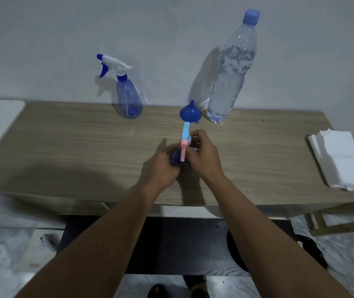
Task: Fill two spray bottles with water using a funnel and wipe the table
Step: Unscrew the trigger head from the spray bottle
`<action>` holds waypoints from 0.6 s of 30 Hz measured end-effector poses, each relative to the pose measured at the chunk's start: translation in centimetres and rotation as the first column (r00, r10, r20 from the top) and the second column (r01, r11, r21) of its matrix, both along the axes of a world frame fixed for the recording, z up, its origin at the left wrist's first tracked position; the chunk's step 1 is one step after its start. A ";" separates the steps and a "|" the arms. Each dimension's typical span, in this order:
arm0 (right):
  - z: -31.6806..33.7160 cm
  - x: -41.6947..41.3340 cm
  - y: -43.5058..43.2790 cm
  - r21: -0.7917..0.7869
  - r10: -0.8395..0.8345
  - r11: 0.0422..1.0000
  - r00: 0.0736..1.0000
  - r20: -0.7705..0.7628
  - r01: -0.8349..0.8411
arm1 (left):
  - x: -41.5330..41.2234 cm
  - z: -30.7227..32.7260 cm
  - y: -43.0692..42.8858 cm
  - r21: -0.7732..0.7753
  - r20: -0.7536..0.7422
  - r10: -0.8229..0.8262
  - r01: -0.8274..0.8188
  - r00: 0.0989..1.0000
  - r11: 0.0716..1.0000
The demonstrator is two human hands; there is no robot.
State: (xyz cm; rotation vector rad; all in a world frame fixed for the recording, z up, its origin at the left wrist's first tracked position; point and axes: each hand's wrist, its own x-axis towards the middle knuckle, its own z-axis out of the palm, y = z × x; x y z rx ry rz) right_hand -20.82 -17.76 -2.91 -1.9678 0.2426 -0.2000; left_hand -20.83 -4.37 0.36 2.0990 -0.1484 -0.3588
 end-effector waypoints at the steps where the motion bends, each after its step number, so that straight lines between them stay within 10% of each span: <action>1: 0.0 0.0 0.0 -0.004 0.003 1.000 1.000 0.006 -0.003 | 0.1 0.0 0.0 0.010 0.004 -0.009 0.009 1.000 1.000; 18: 0.3 -0.7 0.3 0.019 0.007 1.000 1.000 0.027 -0.007 | 0.3 -0.5 -0.2 -0.012 -0.018 0.000 0.000 1.000 1.000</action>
